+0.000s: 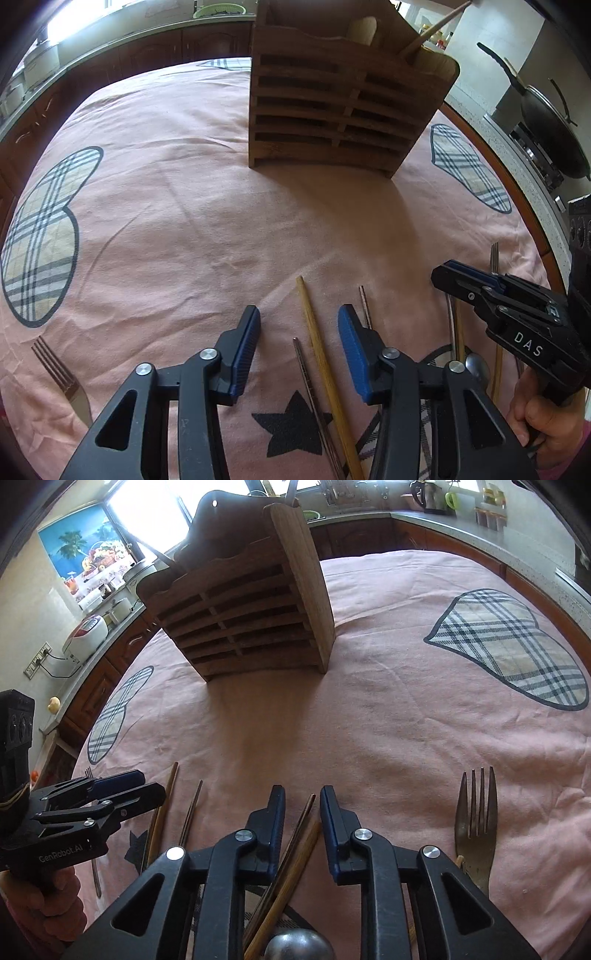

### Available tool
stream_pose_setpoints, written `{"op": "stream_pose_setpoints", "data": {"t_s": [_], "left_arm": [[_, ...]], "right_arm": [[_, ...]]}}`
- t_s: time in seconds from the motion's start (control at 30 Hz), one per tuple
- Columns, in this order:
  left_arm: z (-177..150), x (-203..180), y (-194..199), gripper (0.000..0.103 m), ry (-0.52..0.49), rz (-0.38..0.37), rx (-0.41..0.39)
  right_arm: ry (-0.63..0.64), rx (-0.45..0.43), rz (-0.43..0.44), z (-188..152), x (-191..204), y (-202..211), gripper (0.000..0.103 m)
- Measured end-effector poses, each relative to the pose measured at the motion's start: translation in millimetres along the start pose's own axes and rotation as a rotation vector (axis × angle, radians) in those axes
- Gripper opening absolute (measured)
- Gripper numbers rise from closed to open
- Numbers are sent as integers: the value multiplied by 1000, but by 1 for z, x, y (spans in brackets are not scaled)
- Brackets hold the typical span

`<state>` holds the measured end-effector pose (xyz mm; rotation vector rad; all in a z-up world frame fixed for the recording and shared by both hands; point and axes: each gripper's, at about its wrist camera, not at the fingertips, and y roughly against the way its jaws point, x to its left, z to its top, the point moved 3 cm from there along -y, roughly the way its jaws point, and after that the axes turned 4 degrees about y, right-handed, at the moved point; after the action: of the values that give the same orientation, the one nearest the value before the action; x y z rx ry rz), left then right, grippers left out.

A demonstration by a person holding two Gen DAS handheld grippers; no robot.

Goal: Organize utensils
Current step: 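Lower the left tool onto another wooden chopstick and close it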

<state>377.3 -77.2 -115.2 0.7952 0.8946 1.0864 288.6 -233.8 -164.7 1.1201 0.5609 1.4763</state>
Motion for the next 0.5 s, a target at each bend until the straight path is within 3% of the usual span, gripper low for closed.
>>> {"op": "stream_pose_setpoints", "data": {"t_s": [0.07,0.13,0.2,0.5], "left_arm": [[4,-5,-4,39,-26,21,-7],[7,-8,-8,22,-43,29,-4],[9,-7,-11,10,-47,27,-4],[3,7,-4,7,-1,-29,-10]], "right_arm": [[15,4,-5,2,2,-1,16],[26,12,-11,2,2,-2,8],[25,12,-2,3,3,-4,7],[-9,-5,34,8,1,-3,6]]}}
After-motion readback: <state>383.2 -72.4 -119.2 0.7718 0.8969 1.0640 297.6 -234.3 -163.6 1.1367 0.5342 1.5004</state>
